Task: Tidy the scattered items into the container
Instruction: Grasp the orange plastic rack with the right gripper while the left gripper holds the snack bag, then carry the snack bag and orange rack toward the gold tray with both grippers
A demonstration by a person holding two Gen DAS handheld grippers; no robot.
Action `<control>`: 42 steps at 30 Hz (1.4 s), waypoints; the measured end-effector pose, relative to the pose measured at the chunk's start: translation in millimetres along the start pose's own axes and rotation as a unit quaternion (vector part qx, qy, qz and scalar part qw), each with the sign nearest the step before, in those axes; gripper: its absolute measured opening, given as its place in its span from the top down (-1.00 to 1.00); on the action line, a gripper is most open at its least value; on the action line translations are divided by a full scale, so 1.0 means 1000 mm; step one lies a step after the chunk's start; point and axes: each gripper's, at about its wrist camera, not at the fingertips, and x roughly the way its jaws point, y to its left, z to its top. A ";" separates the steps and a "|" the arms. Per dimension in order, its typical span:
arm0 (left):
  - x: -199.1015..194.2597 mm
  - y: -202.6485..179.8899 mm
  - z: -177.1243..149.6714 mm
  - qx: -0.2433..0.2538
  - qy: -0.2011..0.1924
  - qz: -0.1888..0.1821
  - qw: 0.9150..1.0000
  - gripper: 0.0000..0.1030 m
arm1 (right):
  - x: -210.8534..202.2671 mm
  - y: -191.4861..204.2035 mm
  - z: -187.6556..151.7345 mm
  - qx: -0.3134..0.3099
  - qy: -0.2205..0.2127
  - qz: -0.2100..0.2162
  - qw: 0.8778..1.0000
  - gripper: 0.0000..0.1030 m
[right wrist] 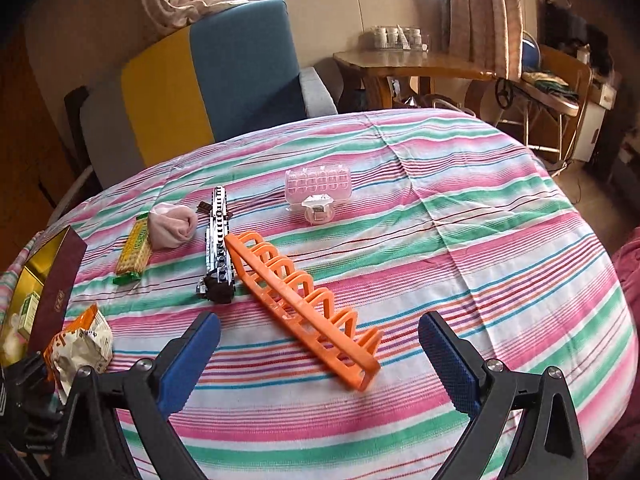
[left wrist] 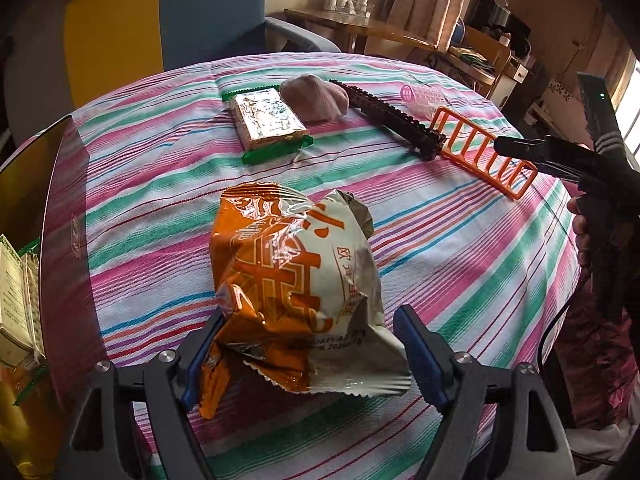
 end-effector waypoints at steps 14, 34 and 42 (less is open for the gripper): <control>-0.004 0.004 -0.005 -0.003 -0.013 -0.014 1.000 -0.59 | -0.022 0.021 -0.048 0.160 0.050 0.309 0.936 -0.84; -0.004 0.004 -0.005 0.000 -0.014 -0.014 1.000 -0.59 | 0.030 0.044 -0.021 0.072 0.068 0.077 0.992 -0.41; -0.006 0.004 -0.008 -0.001 -0.018 -0.015 1.000 -0.60 | 0.006 0.048 -0.048 0.041 0.067 0.047 0.996 0.01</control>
